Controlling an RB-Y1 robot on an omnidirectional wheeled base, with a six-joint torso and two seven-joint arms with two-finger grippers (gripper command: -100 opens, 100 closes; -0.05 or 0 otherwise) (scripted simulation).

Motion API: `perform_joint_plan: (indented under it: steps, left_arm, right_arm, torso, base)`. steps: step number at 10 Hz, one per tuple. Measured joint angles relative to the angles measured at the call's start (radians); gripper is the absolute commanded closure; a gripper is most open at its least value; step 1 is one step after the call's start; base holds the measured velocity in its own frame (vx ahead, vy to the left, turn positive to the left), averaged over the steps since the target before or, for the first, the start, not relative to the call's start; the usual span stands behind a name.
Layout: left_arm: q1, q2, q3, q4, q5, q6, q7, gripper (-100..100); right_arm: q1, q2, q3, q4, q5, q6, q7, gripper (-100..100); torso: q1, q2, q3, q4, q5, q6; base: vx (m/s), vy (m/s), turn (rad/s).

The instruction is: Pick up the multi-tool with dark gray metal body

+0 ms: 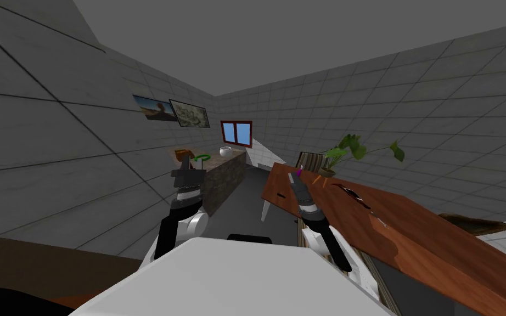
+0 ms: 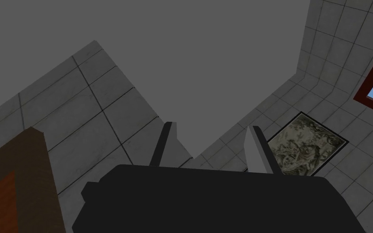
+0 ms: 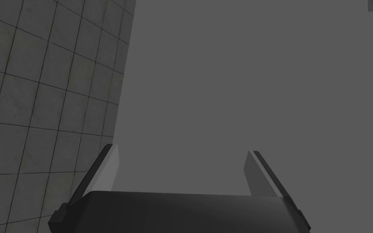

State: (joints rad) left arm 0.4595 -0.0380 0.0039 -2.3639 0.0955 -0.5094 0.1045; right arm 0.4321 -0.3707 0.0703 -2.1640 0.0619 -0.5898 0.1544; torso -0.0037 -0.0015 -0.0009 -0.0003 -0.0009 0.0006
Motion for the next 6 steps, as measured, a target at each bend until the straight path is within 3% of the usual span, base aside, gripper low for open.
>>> perform_joint_plan:
  steps: [1, 3, 6]
  left_arm:
    - [0.000, 0.000, 0.000, 0.000, 0.000, 0.000, 0.000, 0]
    - [0.000, 0.000, 0.000, 0.000, 0.000, 0.000, 0.000, 0]
    - [0.000, 0.000, 0.000, 0.000, 0.000, 0.000, 0.000, 0]
  right_arm:
    - [-0.012, -0.029, 0.009, 0.027, 0.004, 0.008, 0.009, -100]
    - [-0.011, -0.080, 0.017, 0.072, 0.007, 0.004, 0.020, -100]
    - [-0.026, -0.167, 0.044, 0.132, 0.017, 0.027, 0.043, -100]
  torso:
    - [0.000, 0.000, 0.000, 0.000, 0.000, -0.001]
    - [0.001, 0.000, 0.000, 0.000, 0.000, -0.001]
    - [0.001, 0.000, 0.000, 0.000, 0.000, -0.001]
  base:
    - [0.005, -0.036, 0.119]
    - [0.008, -0.050, 0.336]
    - [0.002, -0.044, 0.162]
